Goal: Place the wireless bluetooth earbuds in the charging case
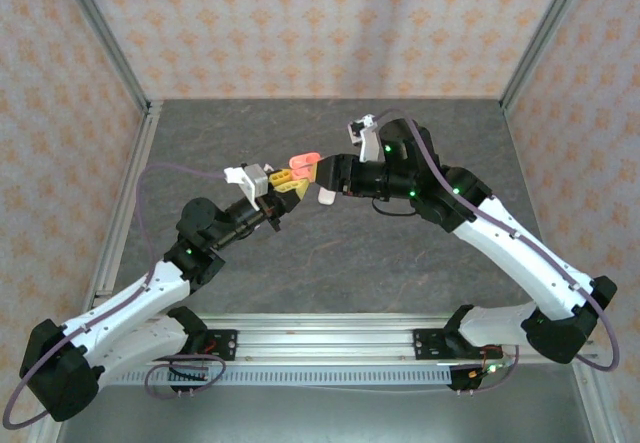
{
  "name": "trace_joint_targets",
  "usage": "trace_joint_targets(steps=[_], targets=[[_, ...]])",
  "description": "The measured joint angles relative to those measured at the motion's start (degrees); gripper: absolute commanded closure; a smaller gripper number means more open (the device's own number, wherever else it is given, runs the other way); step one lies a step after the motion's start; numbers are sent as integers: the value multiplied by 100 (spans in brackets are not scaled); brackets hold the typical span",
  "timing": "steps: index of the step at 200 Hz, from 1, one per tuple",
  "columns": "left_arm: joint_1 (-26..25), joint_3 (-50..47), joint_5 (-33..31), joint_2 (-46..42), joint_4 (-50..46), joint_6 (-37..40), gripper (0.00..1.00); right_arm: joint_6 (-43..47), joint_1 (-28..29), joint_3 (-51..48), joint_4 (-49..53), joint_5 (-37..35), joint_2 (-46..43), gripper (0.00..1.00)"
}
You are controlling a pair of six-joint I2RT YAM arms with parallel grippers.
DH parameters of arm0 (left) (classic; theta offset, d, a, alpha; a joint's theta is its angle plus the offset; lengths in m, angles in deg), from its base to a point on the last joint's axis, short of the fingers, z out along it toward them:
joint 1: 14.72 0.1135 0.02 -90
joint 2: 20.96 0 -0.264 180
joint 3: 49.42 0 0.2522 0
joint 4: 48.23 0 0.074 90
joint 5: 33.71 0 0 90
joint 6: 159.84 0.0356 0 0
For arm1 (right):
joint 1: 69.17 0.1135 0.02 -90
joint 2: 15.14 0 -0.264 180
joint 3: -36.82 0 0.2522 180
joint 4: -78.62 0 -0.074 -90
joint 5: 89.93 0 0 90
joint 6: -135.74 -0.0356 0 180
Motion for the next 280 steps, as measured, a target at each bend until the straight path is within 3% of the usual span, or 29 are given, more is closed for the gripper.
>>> trace_joint_targets(steps=[128, 195, 280], targets=[[0, 0, 2, 48, 0, 0, 100, 616, -63, 929, 1239, -546, 116, 55], [2, 0, 127, 48, 0, -2, 100, 979, -376, 1182, 1344, -304, 568, 51], [0, 0, 168, 46, -31, 0, 100, 1060, -376, 1196, 1366, 22, 754, 55]])
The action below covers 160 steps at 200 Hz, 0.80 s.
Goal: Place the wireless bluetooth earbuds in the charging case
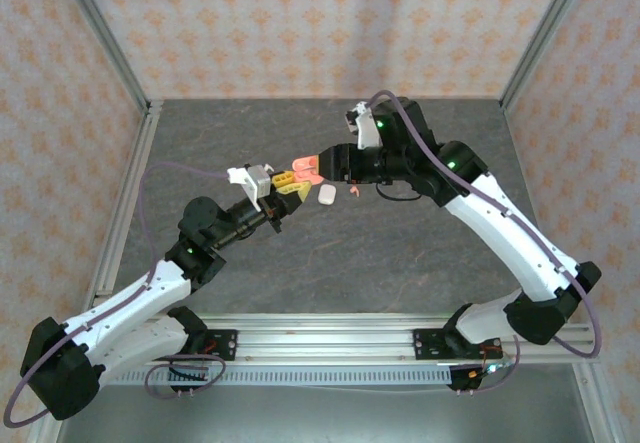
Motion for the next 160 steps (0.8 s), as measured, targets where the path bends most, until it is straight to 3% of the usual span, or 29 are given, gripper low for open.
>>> trace_joint_targets(steps=[160], targets=[[0, 0, 0, 15, 2, 0, 100, 55, 319, 214, 393, -70, -131, 56]])
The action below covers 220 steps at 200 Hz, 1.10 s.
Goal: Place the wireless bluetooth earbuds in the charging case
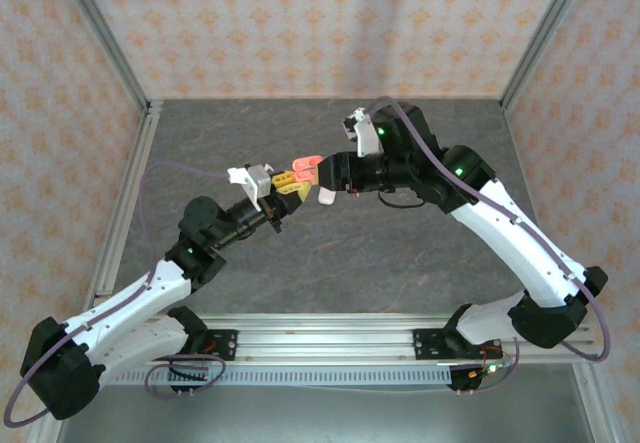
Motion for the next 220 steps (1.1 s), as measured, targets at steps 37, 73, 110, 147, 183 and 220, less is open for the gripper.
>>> trace_joint_targets(steps=[37, 73, 110, 147, 183, 220], targets=[[0, 0, 0, 15, -2, 0, 100, 98, 22, 223, 122, -44, 114, 56], [2, 0, -17, 37, -13, 0, 100, 144, 37, 310, 181, -37, 240, 57], [4, 0, -22, 37, -24, 0, 100, 160, 55, 343, 210, -17, 280, 57], [4, 0, -20, 39, -26, 0, 100, 157, 90, 343, 203, 61, 297, 58], [4, 0, -17, 72, -59, -2, 100, 94, 90, 343, 122, 111, 317, 58], [2, 0, -11, 74, -59, -2, 100, 2, 101, 330, -103, 177, 345, 58]])
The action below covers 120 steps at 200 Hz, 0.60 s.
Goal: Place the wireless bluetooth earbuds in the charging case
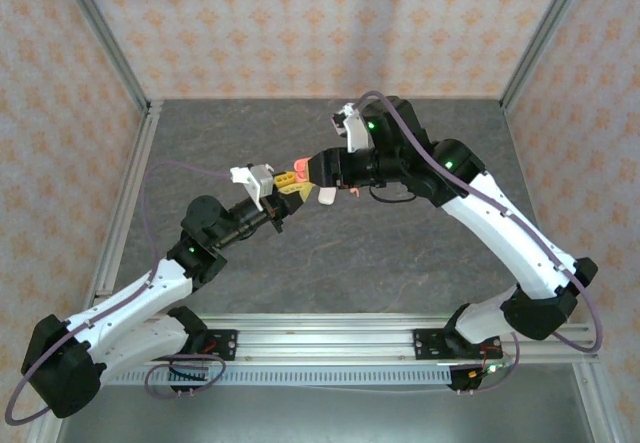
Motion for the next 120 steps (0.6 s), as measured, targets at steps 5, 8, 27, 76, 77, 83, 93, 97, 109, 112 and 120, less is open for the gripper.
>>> trace_joint_targets(steps=[5, 8, 27, 76, 77, 83, 93, 97, 109, 112, 120], targets=[[0, 0, 0, 0, 0, 0, 100, -22, 0, -2, -26, 20, 11, 58], [0, 0, 0, 0, 0, 0, 100, -22, 0, -4, -42, 24, 15, 58], [0, 0, 0, -2, 0, 2, 100, -61, 0, -11, -87, 48, 52, 58], [0, 0, 0, -2, -20, 7, 100, -85, -4, -28, -85, 39, 31, 57], [0, 0, 0, -2, -20, 7, 100, -85, -7, -28, -85, 39, 31, 57], [0, 0, 0, -2, -24, 15, 100, -85, -20, -22, -76, 37, 22, 57], [0, 0, -2, -4, -44, 28, 100, -83, -66, 28, -37, 9, 15, 56], [0, 0, 0, -4, -57, 42, 100, -83, -98, 66, 0, -7, 13, 56], [0, -2, -2, -17, -142, 127, 100, -81, -262, 179, 103, -83, 11, 56], [0, -2, 0, -28, -177, 138, 100, -81, -308, 205, 129, -109, 11, 56], [0, -2, -2, -59, -299, 225, 100, -79, -470, 291, 227, -205, 9, 55]])
